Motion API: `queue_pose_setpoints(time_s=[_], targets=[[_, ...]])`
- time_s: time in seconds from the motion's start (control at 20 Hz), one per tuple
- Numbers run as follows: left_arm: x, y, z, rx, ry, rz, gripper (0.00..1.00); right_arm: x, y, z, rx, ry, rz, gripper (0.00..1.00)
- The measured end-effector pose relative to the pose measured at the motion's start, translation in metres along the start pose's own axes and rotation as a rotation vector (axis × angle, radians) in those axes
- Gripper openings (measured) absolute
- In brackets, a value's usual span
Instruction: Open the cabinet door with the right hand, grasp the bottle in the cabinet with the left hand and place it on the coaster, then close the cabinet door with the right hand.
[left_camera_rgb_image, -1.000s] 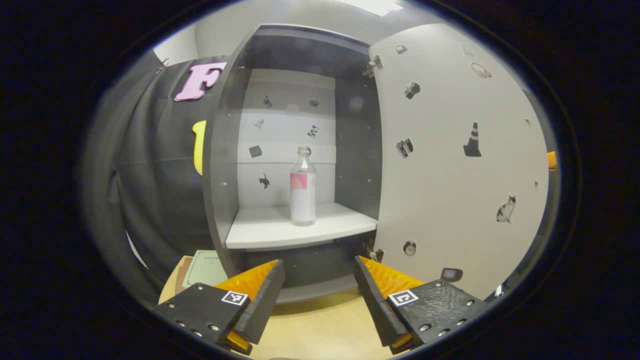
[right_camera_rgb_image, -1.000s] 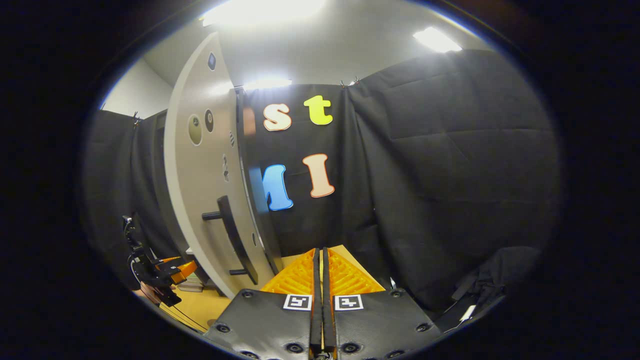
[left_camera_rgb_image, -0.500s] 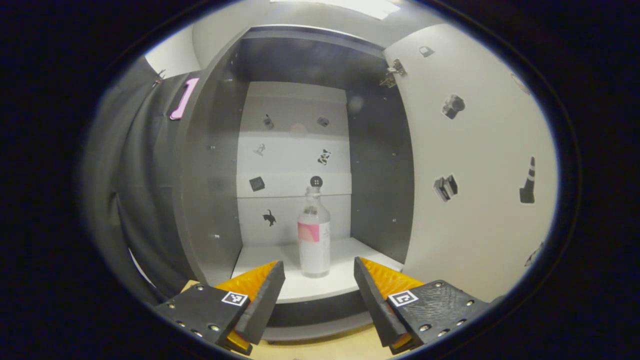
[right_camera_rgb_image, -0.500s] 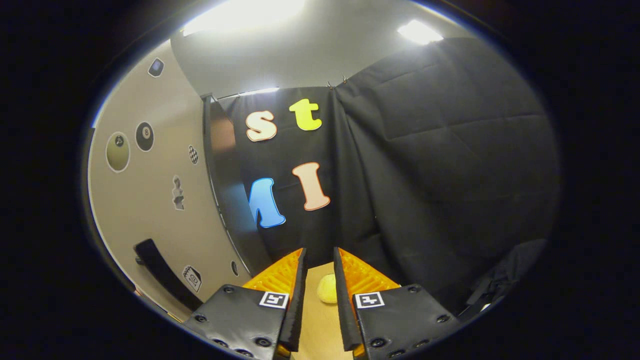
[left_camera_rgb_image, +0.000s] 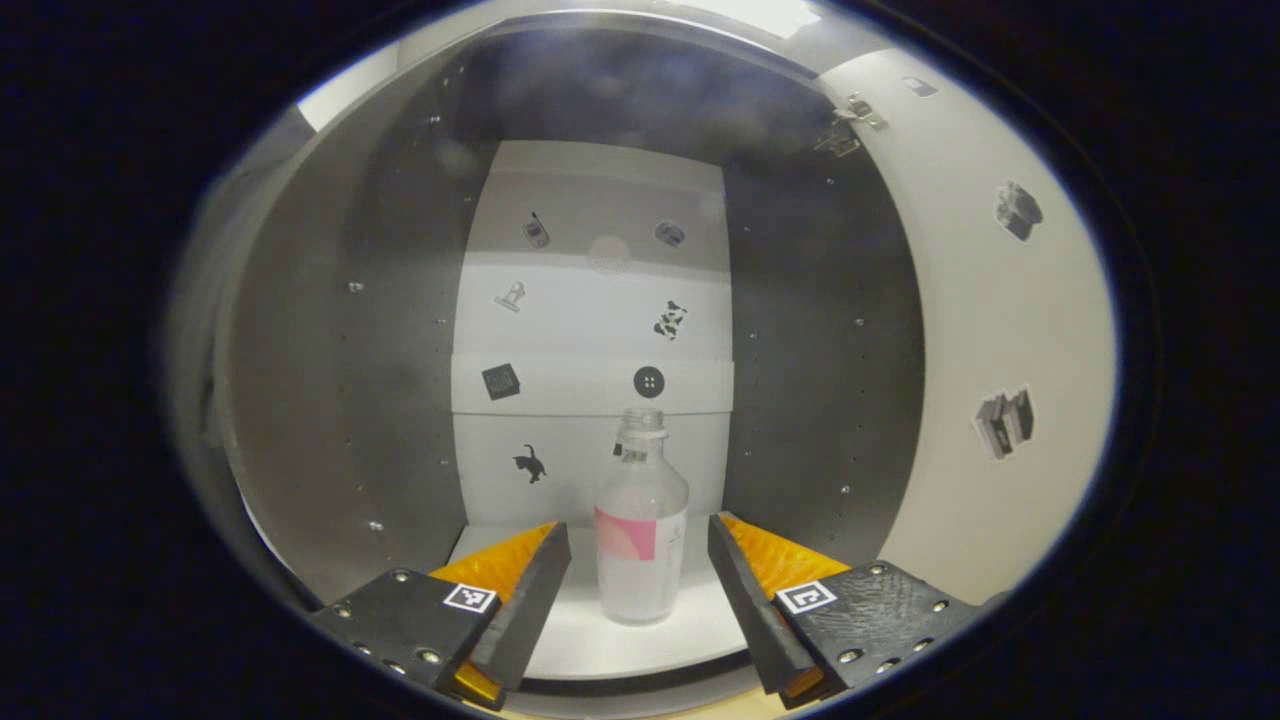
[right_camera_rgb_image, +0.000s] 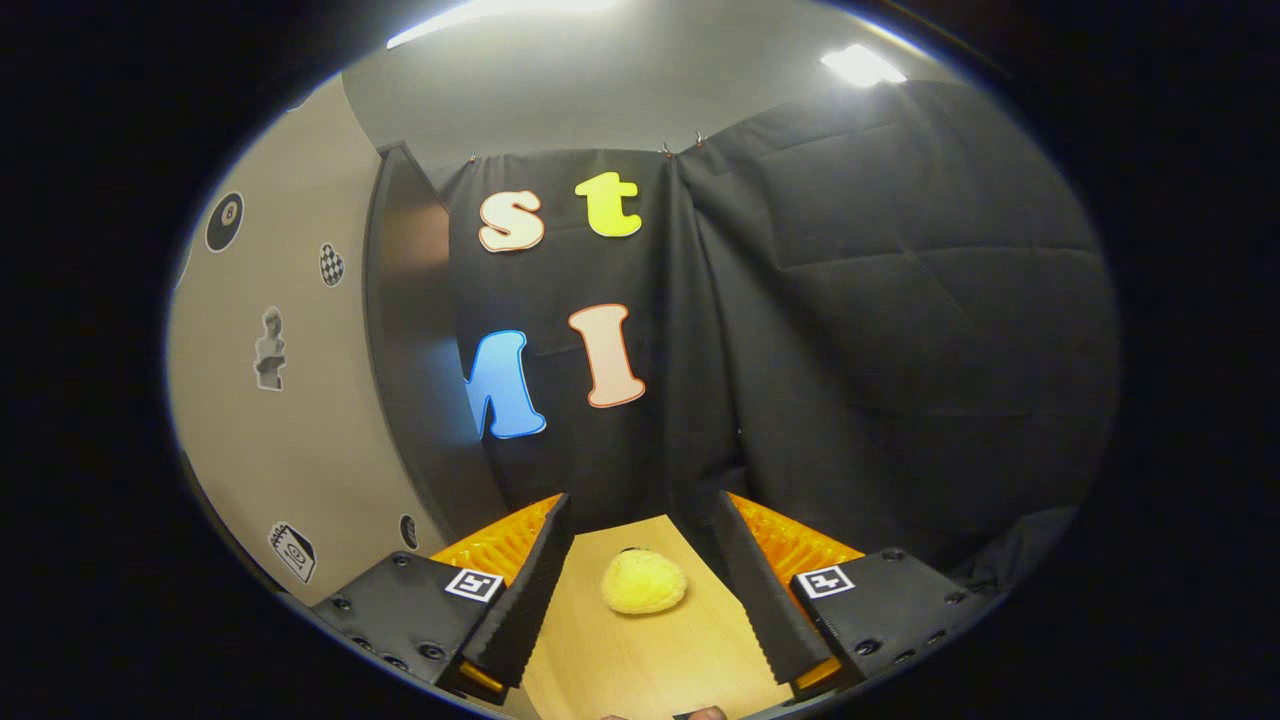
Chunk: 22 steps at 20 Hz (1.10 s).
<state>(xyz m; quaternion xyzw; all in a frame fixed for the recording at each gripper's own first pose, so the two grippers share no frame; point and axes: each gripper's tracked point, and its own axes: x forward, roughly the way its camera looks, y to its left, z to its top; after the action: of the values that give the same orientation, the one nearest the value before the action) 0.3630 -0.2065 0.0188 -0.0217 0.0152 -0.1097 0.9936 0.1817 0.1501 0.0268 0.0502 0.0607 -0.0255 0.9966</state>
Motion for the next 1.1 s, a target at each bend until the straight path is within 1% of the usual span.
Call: queue_pose_setpoints(time_s=[0.05, 0.1, 0.15, 0.2, 0.3, 0.35, 0.4, 0.45, 0.5, 0.65, 0.7, 0.75, 0.8, 0.85, 0.9, 0.95, 1.05, 1.1], targets=[[0.007, 0.001, -0.001, -0.004, -0.002, -0.003, 0.86, 0.003, -0.004, 0.001, -0.017, -0.003, -0.014, 0.85], [0.015, 0.001, 0.0, -0.004, -0.005, -0.006, 0.84, 0.003, -0.007, 0.002, -0.03, -0.005, -0.021, 0.93], [0.023, 0.001, -0.002, -0.002, -0.007, -0.011, 0.84, 0.005, -0.009, 0.002, -0.04, -0.005, -0.028, 0.91], [0.03, -0.001, -0.003, 0.002, -0.007, -0.017, 0.85, 0.005, -0.011, 0.002, -0.047, -0.005, -0.034, 0.96], [0.038, -0.002, -0.005, 0.014, -0.005, -0.016, 0.88, 0.006, -0.013, 0.002, -0.048, -0.006, -0.041, 0.96], [0.042, -0.003, -0.005, 0.019, -0.006, -0.018, 0.84, 0.007, -0.012, 0.001, -0.041, -0.003, -0.039, 0.92], [0.046, -0.003, -0.004, 0.028, -0.006, -0.017, 0.84, 0.008, -0.011, -0.001, -0.032, 0.002, -0.034, 0.93], [0.049, -0.002, -0.007, 0.035, -0.005, -0.014, 0.86, 0.01, -0.008, -0.002, -0.023, 0.006, -0.031, 0.96], [0.053, -0.002, -0.008, 0.04, -0.001, -0.014, 0.88, 0.01, -0.008, -0.002, -0.017, 0.012, -0.029, 0.93], [0.059, -0.003, -0.013, 0.05, 0.009, -0.013, 0.88, 0.011, -0.008, -0.004, -0.012, 0.018, -0.026, 0.92], [0.06, -0.002, -0.014, 0.052, 0.012, -0.013, 0.88, 0.012, -0.007, -0.004, -0.011, 0.018, -0.023, 0.96], [0.06, -0.002, -0.016, 0.057, 0.018, -0.01, 0.86, 0.013, -0.006, -0.005, -0.008, 0.021, -0.018, 0.92], [0.059, -0.001, -0.016, 0.062, 0.019, -0.005, 0.88, 0.013, -0.006, -0.006, -0.006, 0.024, -0.013, 0.92], [0.063, -0.002, -0.018, 0.063, 0.019, -0.006, 0.81, 0.014, -0.005, -0.007, -0.006, 0.028, -0.007, 0.96], [0.062, -0.003, -0.017, 0.07, 0.025, -0.006, 0.74, 0.014, -0.005, -0.007, -0.009, 0.032, 0.0, 0.92], [0.06, -0.002, -0.017, 0.077, 0.025, -0.001, 0.72, 0.015, -0.005, -0.008, -0.014, 0.033, 0.006, 0.96], [0.056, -0.005, -0.015, 0.08, 0.024, 0.0, 0.74, 0.017, -0.005, -0.006, -0.016, 0.024, 0.016, 0.96], [0.054, -0.005, -0.013, 0.074, 0.017, 0.003, 0.73, 0.017, -0.003, -0.005, -0.013, 0.019, 0.025, 0.96]])
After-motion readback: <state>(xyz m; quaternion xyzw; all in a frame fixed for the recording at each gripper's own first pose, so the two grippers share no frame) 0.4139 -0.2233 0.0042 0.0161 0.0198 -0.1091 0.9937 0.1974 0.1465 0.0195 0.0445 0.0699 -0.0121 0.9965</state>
